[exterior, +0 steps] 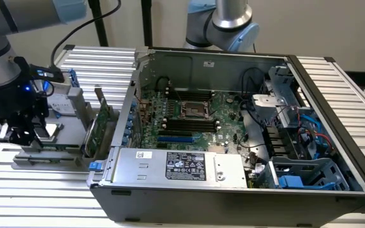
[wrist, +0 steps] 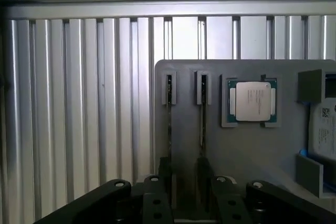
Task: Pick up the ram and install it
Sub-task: 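Pick up the ram and move it above insertion slot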
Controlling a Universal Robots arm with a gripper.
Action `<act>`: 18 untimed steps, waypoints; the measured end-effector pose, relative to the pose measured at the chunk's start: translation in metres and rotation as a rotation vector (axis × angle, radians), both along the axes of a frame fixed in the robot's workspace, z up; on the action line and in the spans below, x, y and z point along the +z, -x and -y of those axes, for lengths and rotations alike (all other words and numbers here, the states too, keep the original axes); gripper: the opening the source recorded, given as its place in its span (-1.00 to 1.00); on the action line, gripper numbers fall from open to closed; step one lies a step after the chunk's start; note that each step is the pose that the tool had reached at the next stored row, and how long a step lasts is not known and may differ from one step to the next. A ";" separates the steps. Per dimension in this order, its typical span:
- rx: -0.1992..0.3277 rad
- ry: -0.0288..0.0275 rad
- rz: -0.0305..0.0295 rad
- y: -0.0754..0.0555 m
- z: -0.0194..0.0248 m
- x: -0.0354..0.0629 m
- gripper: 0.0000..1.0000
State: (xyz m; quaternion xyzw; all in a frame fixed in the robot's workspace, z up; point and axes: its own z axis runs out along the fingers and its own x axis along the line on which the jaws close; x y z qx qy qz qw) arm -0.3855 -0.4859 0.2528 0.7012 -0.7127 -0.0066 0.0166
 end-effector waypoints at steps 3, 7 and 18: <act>0.006 -0.0001 0.0001 0.000 0.0065 -0.0055 1.00; 0.012 -0.0001 0.0000 -0.001 0.0094 -0.0128 1.00; 0.027 -0.0001 0.0000 -0.003 0.0095 -0.0327 1.00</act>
